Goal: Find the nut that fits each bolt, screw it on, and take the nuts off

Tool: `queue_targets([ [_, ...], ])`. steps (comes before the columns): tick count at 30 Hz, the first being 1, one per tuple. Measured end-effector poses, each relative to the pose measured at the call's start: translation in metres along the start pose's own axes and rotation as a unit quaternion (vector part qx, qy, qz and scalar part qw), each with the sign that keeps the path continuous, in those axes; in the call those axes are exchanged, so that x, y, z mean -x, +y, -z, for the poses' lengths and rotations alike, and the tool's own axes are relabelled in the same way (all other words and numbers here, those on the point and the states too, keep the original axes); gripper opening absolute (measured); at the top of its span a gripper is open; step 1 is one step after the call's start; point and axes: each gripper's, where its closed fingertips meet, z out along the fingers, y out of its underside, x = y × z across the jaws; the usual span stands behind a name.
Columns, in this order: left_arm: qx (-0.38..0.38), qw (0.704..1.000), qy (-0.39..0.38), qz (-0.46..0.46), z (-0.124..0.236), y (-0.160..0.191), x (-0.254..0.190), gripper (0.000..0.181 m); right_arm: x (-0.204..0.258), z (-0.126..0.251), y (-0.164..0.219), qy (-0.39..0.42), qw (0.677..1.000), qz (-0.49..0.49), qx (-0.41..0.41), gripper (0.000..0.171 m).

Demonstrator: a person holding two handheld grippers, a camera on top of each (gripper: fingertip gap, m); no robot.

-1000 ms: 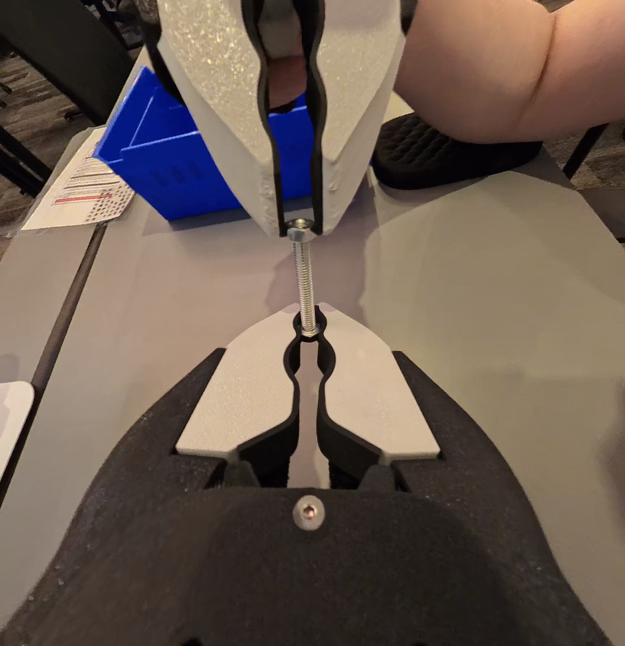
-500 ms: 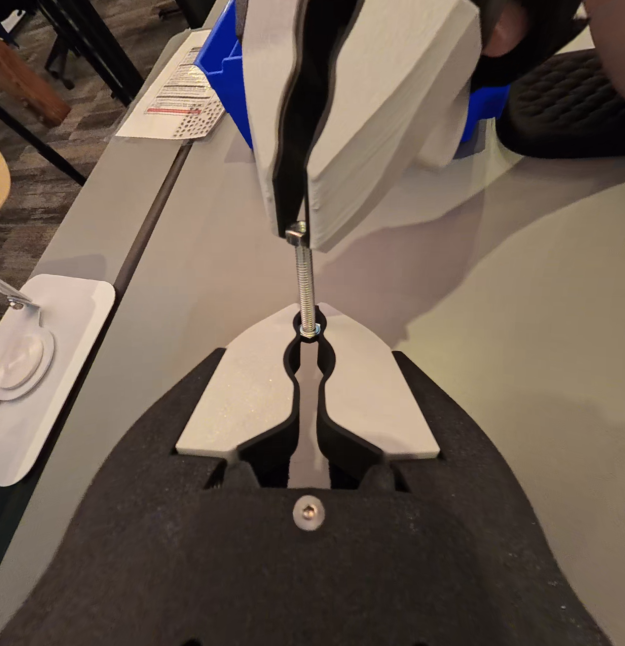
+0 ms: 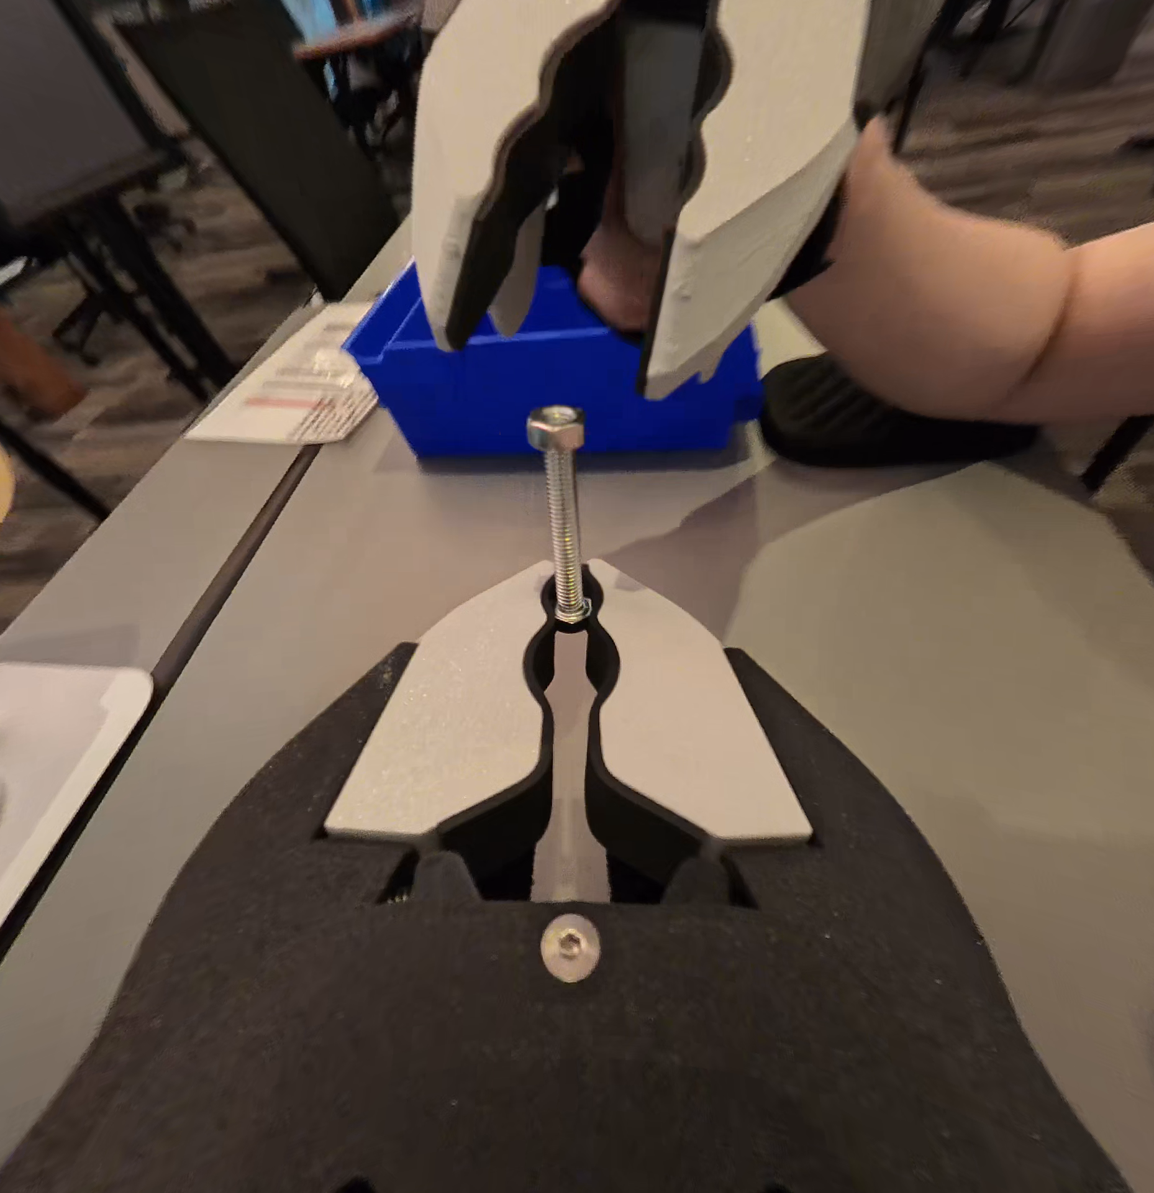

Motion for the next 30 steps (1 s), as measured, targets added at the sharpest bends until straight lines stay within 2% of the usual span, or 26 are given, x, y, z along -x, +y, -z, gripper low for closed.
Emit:
queue_targets([
  [5,-0.066,0.996,0.044,-0.03,0.005,-0.024,-0.022,0.003,0.023,0.005,-0.018,-0.079,0.994,0.005,-0.078,0.027],
  [10,-0.082,0.994,0.057,-0.041,0.005,-0.032,-0.032,0.003,0.035,0.008,-0.028,-0.12,0.985,-0.009,-0.12,0.021],
  [19,-0.087,0.994,0.055,-0.035,0.006,-0.034,-0.032,0.003,0.032,0.005,-0.026,-0.118,0.985,-0.022,-0.121,0.011],
  [24,-0.088,0.994,0.051,-0.035,0.006,-0.036,-0.032,0.003,0.032,0.005,-0.026,-0.115,0.986,-0.024,-0.122,0.01],
  [30,-0.07,0.997,-0.013,-0.02,0.005,-0.034,-0.013,0.003,0.017,0.001,-0.024,-0.063,0.99,-0.037,-0.119,0.01],
])
